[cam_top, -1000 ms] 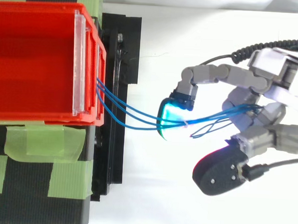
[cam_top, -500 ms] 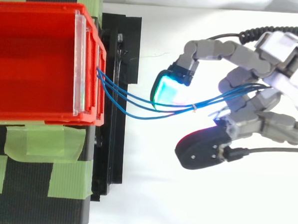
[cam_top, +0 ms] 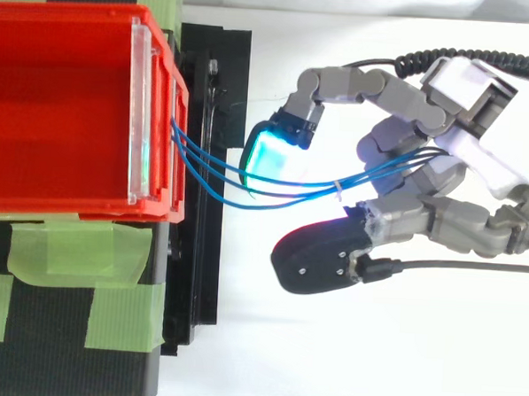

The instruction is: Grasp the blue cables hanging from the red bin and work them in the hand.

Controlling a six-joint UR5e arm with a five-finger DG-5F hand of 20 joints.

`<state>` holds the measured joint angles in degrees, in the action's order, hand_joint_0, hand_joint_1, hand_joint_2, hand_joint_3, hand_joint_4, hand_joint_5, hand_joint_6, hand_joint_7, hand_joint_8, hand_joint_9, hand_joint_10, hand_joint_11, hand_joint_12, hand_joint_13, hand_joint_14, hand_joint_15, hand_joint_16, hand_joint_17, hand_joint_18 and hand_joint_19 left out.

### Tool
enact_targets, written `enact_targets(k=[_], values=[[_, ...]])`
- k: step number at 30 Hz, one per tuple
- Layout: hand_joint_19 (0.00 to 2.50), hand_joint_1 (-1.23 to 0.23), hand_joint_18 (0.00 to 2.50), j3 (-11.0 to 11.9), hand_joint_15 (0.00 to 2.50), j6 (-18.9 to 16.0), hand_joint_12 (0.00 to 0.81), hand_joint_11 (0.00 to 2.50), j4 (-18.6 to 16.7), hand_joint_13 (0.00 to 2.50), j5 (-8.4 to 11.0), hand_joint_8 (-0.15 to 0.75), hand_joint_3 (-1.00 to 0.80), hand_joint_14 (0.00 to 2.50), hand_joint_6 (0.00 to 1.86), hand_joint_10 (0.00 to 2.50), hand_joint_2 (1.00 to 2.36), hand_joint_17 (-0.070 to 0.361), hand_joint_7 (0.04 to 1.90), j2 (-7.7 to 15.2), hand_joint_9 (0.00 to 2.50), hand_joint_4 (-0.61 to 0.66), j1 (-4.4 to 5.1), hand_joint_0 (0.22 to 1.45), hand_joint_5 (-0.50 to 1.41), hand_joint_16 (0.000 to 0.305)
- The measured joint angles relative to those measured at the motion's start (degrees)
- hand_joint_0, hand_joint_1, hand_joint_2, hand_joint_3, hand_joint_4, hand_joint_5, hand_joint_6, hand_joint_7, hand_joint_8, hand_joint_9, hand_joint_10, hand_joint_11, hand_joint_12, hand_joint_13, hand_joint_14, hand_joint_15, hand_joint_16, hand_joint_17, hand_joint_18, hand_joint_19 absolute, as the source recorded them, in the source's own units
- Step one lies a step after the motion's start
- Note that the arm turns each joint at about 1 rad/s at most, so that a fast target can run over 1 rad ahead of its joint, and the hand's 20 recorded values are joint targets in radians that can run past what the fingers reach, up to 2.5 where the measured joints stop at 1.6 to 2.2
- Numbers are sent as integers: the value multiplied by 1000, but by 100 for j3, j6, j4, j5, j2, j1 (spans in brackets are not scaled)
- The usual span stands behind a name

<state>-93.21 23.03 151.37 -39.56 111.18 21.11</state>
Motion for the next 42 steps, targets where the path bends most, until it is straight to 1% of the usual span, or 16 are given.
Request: enact_targets(k=[4, 9, 12, 18, 21, 26, 28, 31, 34, 38, 42], values=[[644, -655, 2343, 119, 1860, -57, 681, 2500, 254, 1957, -62, 615, -741, 2500, 611, 2500, 1013, 160, 1167, 0, 1538, 155, 10, 921, 60, 213], [644, -654, 2343, 150, 1860, -203, 681, 2500, 442, 1957, -153, 615, -692, 2500, 648, 2500, 1014, 160, 1150, -10, 1538, 150, 18, 927, 54, 213], [644, -654, 2343, 152, 1860, -298, 681, 2500, 541, 1957, -191, 615, -638, 2500, 676, 2500, 1017, 160, 1147, -68, 1538, 143, 28, 930, 48, 213], [644, -661, 2343, 154, 1860, -342, 681, 2500, 763, 1957, -201, 615, -527, 2500, 743, 2500, 1021, 160, 1129, -202, 1538, 135, 65, 941, 35, 213], [644, -664, 2343, 154, 1860, -347, 681, 2500, 837, 1957, -221, 615, -456, 2500, 751, 2500, 1024, 160, 1134, -218, 1538, 127, 80, 936, 32, 213], [644, -669, 2343, 154, 1860, -344, 681, 2500, 863, 1957, -248, 615, -340, 2500, 768, 2500, 1026, 160, 1143, -226, 1538, 133, 84, 918, 24, 213], [644, -657, 2343, 154, 1860, -344, 681, 2500, 871, 1957, -256, 615, -391, 2500, 774, 2500, 1023, 160, 1139, -226, 1538, 140, 85, 902, 22, 213], [644, -639, 2343, 172, 1860, -341, 681, 2500, 881, 1957, -290, 615, -642, 2500, 771, 2500, 1016, 160, 1135, -226, 1538, 143, 78, 871, 23, 213], [644, -624, 2343, 223, 1860, -311, 681, 2500, 913, 1957, -424, 615, -777, 2500, 764, 2500, 1010, 160, 1132, -227, 1538, 148, 56, 848, 28, 213], [644, -614, 2343, 249, 1860, -233, 681, 2500, 953, 1957, -582, 615, -831, 2500, 730, 2500, 1008, 160, 1156, -224, 1538, 159, 33, 841, 51, 213], [644, -603, 2343, 255, 1860, -156, 681, 2500, 962, 1957, -619, 615, -850, 2500, 703, 2500, 1007, 160, 1171, -223, 1538, 162, 24, 843, 85, 213]])
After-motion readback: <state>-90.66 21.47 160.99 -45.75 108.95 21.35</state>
